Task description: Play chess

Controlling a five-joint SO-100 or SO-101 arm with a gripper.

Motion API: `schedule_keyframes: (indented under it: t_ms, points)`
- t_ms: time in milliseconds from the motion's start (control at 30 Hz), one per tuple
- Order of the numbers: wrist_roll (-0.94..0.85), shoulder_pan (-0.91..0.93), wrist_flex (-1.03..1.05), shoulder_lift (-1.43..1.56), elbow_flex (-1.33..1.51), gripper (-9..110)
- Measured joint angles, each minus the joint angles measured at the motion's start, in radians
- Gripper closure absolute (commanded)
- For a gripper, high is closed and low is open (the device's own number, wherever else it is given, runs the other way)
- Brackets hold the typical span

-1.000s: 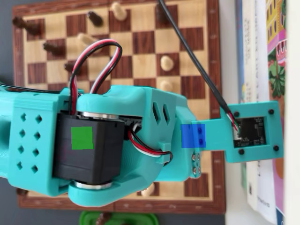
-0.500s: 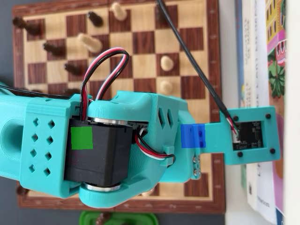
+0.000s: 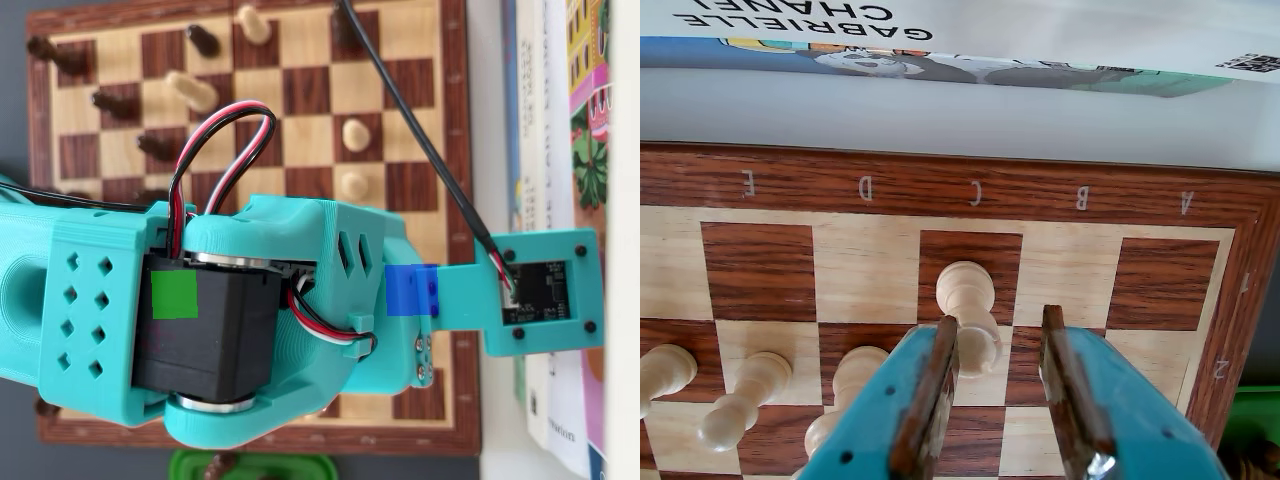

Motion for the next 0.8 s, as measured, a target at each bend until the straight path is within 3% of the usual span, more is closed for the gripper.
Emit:
schedule_keyframes:
  t_ms: [800]
  points:
    - [0.026,-0.018,0.025,0.002,0.0,88]
